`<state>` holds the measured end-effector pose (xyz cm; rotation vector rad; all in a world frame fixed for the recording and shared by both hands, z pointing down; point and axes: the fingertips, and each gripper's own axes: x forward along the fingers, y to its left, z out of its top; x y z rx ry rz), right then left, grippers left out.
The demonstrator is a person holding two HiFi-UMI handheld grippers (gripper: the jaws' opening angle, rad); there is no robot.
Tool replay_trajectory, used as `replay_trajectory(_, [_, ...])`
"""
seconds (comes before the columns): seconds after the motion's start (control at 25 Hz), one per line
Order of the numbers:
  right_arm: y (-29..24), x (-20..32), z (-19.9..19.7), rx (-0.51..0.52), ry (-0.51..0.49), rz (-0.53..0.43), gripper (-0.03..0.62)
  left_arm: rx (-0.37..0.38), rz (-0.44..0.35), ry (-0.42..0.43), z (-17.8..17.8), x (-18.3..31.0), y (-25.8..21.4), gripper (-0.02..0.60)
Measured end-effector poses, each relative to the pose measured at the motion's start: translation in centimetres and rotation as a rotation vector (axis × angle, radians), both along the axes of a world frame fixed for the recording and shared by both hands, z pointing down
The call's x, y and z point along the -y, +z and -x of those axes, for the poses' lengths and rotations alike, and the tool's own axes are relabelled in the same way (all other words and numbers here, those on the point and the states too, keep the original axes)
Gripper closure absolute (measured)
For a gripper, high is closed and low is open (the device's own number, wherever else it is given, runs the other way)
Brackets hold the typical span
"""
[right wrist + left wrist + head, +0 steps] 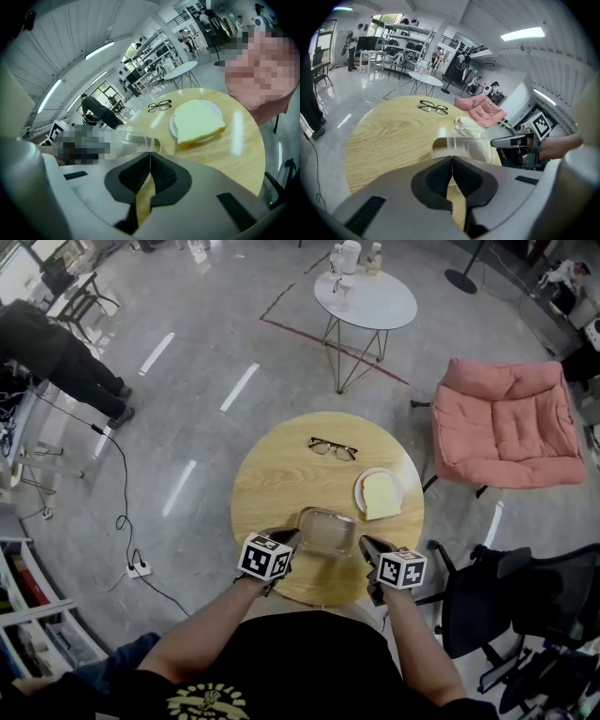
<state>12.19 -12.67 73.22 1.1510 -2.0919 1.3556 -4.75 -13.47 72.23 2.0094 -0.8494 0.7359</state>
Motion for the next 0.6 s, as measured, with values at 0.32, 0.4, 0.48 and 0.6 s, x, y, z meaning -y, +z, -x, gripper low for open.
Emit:
replay_trajectory(0.32, [-5.2, 0.4, -0.2, -0.04, -0.07, -0.163, 0.577, 0.01, -0.142, 0.0, -0.4, -0.8, -4.2, 0.565])
replay_trajectory(0.4, [-6.8, 0.3, -0.2, -0.043, -0.077, -0.203, 0.577, 0.024, -0.195, 0.004, -0.6, -0.9, -5.5, 0.565])
replay_trajectory(0.48, [-8.7, 0.1, -0.3, -0.033, -0.076, -0.241, 0.577, 0.028, -0.243, -0.002, -0.7, -1.1, -7.0, 0.565])
replay_trajectory(0.6, [-11.4, -0.2, -0.6, -0.023, -0.082, -0.298, 0.577, 0.017, -0.298, -0.024, -0.9, -1.3, -9.3, 0.565])
